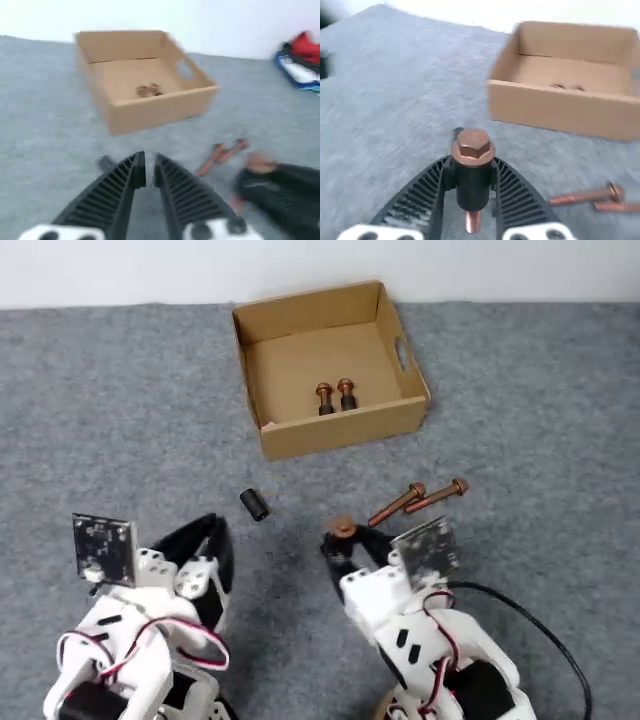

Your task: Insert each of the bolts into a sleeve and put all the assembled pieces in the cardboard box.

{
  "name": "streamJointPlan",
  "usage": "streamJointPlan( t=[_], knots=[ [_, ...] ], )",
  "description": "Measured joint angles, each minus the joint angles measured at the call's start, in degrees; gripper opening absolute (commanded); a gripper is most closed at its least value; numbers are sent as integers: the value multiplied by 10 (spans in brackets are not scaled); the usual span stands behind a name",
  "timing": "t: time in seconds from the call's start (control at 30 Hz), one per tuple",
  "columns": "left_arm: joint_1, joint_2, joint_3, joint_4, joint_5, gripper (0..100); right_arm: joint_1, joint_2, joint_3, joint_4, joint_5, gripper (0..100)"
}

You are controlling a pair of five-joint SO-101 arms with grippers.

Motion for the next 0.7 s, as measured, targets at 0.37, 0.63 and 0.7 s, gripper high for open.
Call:
streamJointPlan(
  t=[0.37,0.63,0.7],
  knots=[
    [-165,0,224,-113,-112,5,84,237,-160,25,-91,8],
    [-173,4,366,-212,-117,5,124,535,-387,-11,-116,8],
    [-173,4,389,-226,-117,5,131,603,-438,-37,-116,8]
  ],
)
